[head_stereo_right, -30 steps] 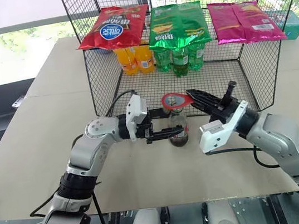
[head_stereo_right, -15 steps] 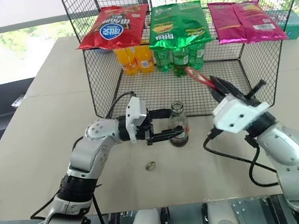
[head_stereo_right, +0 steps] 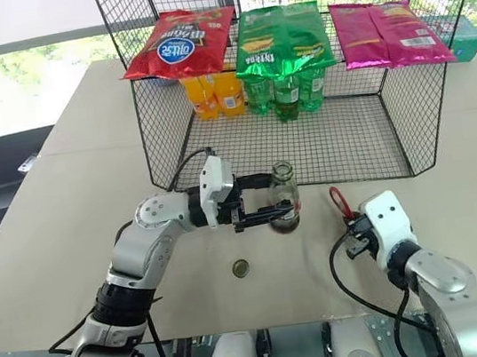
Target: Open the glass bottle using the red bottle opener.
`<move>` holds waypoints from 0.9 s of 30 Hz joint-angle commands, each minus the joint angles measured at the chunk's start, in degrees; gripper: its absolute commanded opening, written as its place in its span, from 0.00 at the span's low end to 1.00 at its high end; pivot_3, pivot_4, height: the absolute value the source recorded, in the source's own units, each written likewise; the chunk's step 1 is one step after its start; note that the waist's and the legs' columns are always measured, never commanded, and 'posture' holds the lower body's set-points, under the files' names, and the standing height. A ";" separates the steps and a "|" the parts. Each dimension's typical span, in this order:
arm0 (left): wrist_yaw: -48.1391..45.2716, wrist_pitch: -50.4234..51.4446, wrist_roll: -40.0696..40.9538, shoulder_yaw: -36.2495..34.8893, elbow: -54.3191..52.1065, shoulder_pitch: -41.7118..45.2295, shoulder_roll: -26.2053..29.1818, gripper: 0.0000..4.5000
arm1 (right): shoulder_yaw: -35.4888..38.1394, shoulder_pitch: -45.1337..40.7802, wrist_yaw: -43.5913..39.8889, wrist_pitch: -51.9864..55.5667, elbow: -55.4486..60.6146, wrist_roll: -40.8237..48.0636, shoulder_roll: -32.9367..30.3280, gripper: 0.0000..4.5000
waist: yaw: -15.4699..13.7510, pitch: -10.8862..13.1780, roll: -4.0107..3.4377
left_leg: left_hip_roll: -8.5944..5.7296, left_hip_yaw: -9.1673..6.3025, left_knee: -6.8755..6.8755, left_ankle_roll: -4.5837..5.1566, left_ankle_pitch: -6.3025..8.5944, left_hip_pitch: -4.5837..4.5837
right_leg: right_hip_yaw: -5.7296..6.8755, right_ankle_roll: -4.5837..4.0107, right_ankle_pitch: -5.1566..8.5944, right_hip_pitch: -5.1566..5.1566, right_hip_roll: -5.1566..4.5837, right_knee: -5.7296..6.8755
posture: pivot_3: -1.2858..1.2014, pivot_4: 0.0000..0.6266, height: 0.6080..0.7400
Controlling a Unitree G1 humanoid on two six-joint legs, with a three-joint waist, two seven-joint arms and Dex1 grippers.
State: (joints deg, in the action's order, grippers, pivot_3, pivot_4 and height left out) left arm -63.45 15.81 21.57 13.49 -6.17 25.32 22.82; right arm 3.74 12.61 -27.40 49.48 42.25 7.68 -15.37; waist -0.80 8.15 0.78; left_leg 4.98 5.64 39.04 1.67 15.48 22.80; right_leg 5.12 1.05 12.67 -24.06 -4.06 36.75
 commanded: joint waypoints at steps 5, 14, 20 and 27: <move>0.31 -0.06 0.08 0.16 -1.25 -0.85 0.42 0.58 | 3.73 -1.80 0.07 1.14 -0.17 3.63 -4.20 0.88 | 0.00 0.01 -0.02 | -0.03 0.02 -0.07 0.01 0.01 0.05 | 0.00 0.00 -0.01 -0.01 -0.01 -0.06 | 0.52 0.24 1.00; 0.08 1.23 2.00 -0.77 -1.55 -0.52 0.73 0.58 | 1.32 -2.03 0.83 -11.31 0.45 1.42 -7.90 1.00 | 0.00 0.04 -0.03 | -0.03 -0.01 -0.10 0.02 0.01 0.04 | 0.03 0.02 0.00 -0.03 0.00 -0.07 | 0.52 0.24 1.00; -0.87 2.69 5.33 -3.15 -5.19 -1.20 2.11 0.99 | -1.03 -2.41 0.40 -16.82 0.53 0.69 -9.27 1.00 | 0.05 0.10 -0.03 | -0.03 0.04 -0.15 0.02 0.01 0.11 | -0.02 0.02 0.00 -0.13 0.01 -0.07 | 0.52 0.24 1.00; 2.52 8.67 13.38 -13.15 -12.24 -8.69 7.40 0.99 | 1.90 2.68 -3.64 -26.53 -1.34 3.17 -10.57 1.00 | 0.11 0.13 -0.05 | -0.03 0.09 -0.38 0.01 0.01 0.07 | -0.07 0.11 -0.05 -0.19 0.01 -0.13 | 0.52 0.24 1.00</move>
State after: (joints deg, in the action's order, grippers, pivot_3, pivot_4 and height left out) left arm -61.86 23.36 32.13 3.66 -15.24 18.12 29.30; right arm 2.98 14.08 -29.22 27.66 40.36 8.83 -25.93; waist -0.70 8.28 0.73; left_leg 4.95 5.74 38.66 1.68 15.48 22.87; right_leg 5.05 1.16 12.62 -24.25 -4.05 36.62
